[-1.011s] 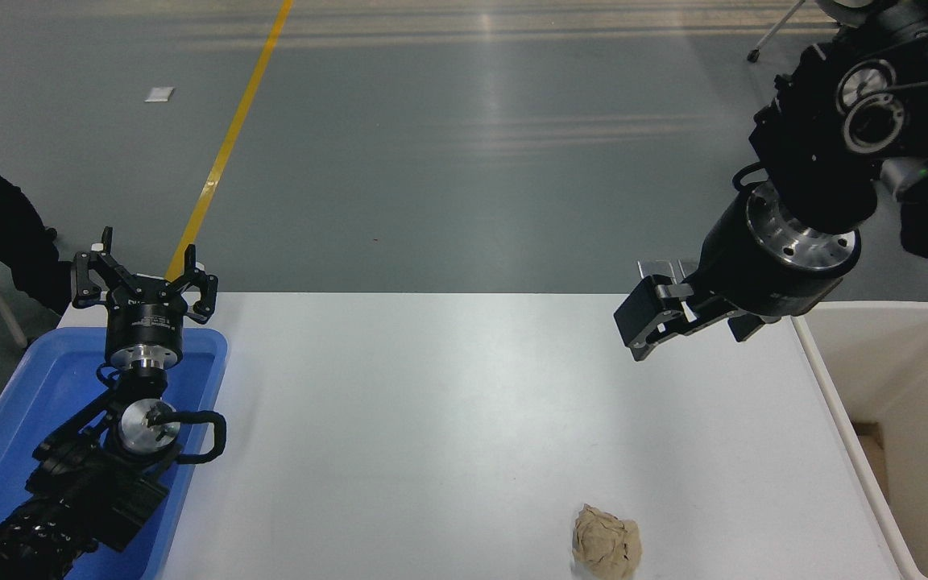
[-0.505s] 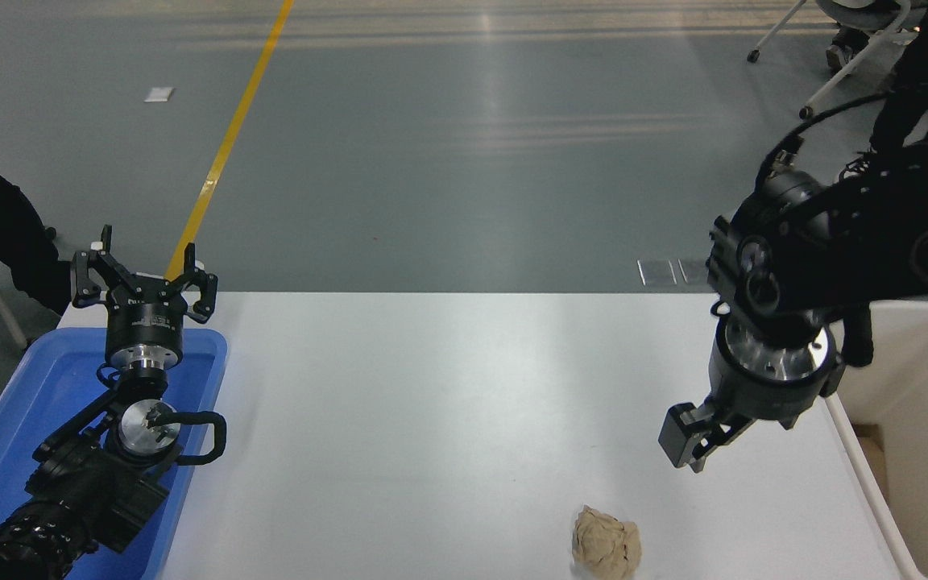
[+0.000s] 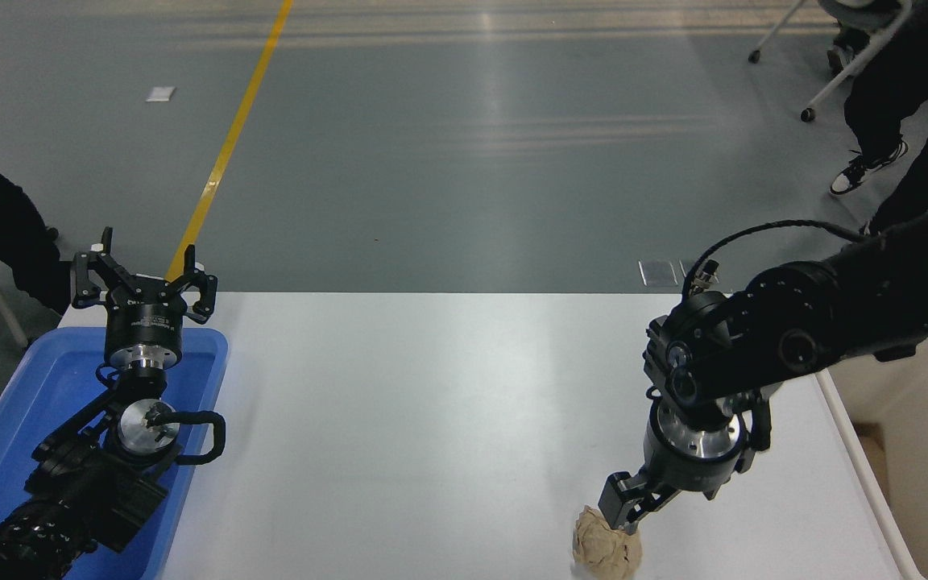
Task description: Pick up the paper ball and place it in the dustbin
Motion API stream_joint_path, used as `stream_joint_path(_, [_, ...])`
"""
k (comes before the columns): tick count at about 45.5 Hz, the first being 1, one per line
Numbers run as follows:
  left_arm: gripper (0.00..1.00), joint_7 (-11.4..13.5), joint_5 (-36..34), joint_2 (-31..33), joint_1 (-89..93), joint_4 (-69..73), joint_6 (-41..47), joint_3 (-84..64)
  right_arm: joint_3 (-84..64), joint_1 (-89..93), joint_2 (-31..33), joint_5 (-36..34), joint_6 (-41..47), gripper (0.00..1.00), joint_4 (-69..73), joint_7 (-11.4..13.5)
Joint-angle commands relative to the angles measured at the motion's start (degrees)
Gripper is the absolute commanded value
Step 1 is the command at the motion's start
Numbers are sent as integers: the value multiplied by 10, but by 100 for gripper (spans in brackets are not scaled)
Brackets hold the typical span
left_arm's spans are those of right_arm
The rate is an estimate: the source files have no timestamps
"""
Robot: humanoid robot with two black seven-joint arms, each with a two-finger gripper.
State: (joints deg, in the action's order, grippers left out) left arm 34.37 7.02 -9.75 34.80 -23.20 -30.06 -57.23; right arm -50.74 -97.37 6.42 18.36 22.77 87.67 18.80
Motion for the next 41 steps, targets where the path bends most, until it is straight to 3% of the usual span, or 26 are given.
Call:
stream_joint_path(1, [99, 0, -1, 0, 0, 0, 0, 0, 27, 114, -7, 45, -65, 100, -66, 1])
stream_joint_path(11, [99, 0, 0, 0, 0, 0, 0, 0, 45, 171, -16, 55, -134, 100, -105, 2])
stream_joint_path(25, [99, 0, -1, 0, 0, 0, 0, 0, 49, 204, -28, 84, -157, 97, -130, 0])
stream_joint_path(29, [99, 0, 0, 0, 0, 0, 0, 0, 42, 209, -30, 91, -163, 93, -130, -2])
stream_joint_path(36, [99, 0, 0, 0, 0, 0, 0, 0, 38, 212, -31, 91, -164, 67, -128, -3])
stream_joint_path(41, [99, 0, -1, 0, 0, 0, 0, 0, 38, 215, -31, 83, -164, 62, -127, -3])
